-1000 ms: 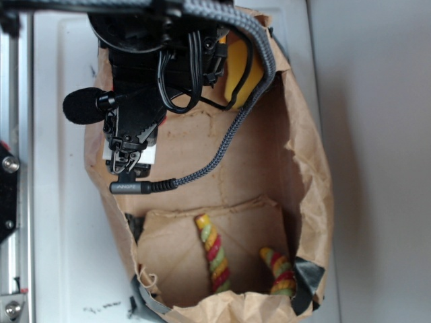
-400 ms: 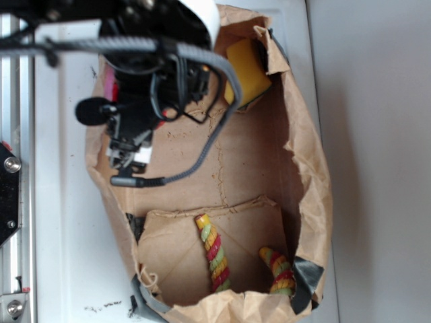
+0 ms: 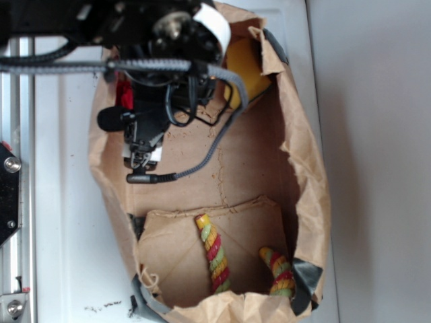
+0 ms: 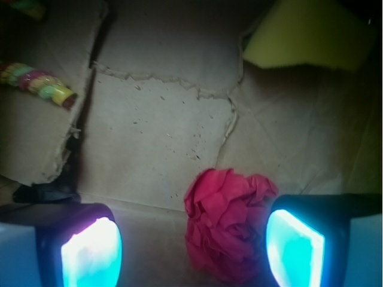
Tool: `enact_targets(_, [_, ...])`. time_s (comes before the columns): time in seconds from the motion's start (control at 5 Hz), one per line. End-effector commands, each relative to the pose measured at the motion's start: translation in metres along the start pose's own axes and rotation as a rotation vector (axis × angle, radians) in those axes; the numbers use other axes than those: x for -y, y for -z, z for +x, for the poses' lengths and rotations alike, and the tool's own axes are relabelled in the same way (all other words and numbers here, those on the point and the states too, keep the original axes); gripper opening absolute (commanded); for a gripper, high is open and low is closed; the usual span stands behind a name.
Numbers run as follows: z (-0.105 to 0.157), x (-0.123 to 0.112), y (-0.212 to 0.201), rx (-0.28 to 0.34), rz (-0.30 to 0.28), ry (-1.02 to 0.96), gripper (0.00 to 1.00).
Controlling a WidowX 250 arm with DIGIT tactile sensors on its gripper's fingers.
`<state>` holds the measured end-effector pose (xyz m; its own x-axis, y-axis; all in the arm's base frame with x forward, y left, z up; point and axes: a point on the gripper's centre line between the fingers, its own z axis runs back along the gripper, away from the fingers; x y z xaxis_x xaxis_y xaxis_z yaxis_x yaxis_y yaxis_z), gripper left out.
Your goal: Grab the red paper.
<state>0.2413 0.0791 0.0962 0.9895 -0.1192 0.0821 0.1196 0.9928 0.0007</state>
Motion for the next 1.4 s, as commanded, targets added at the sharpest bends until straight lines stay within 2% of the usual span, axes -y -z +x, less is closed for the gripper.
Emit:
enact_targets(0.0, [0.004, 0.002, 0.003, 0.016, 0.046, -0.007, 1.00])
enact_targets(0.8, [0.004, 0.002, 0.003, 0.016, 0.046, -0.007, 1.00])
enact_targets(1.0, [0.002, -0.004, 0.024, -0.004, 0.085, -0.041, 1.00])
enact_targets(1.2, [0.005, -0.012, 0.032, -0.014, 0.063, -0.043, 1.00])
